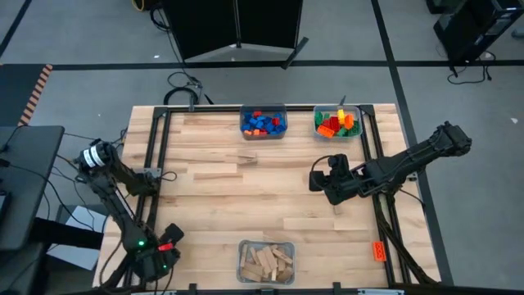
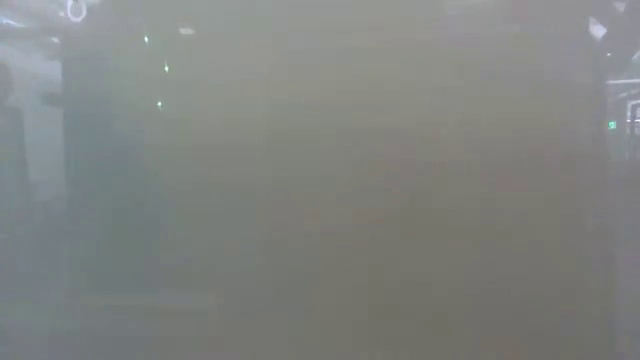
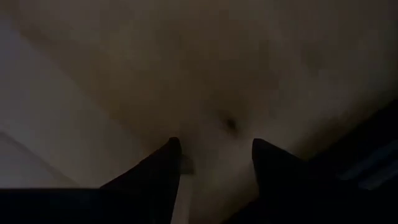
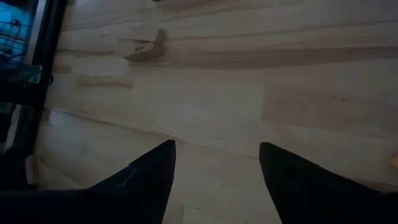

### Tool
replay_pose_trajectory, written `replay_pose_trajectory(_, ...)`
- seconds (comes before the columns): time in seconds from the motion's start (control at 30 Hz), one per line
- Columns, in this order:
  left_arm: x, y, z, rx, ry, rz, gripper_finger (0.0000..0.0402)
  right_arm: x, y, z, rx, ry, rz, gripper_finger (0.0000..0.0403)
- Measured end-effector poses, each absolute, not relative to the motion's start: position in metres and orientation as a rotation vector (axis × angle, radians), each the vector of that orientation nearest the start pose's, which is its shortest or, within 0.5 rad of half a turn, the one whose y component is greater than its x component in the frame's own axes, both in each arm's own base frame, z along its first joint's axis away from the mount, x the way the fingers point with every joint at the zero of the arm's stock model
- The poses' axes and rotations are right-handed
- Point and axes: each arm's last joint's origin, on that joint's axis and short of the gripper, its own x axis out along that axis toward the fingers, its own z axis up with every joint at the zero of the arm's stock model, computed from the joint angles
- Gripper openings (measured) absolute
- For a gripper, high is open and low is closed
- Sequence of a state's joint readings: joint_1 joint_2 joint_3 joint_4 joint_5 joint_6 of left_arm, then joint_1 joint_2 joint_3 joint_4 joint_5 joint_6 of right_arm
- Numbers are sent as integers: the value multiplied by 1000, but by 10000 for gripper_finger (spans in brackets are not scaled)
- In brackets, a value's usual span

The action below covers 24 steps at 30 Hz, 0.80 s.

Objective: Sort blocks by size
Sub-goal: Put the brown block into the gray bin

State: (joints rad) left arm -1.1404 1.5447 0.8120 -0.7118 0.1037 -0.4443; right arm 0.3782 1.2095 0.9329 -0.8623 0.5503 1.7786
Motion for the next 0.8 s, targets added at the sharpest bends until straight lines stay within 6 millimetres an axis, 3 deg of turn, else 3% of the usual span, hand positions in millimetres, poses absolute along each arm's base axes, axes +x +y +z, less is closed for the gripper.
replay_pose_trajectory(0.3,101,-222,146,458,1537,-585,204,207,66,257,1097,553,-937,247)
replay_pose_trajectory(0.57,106,-226,157,547,1460,-564,204,206,66,257,1088,559,-937,247)
replay_pose_trajectory(0.8,102,-218,154,589,1525,-538,204,206,66,257,1076,564,-932,247)
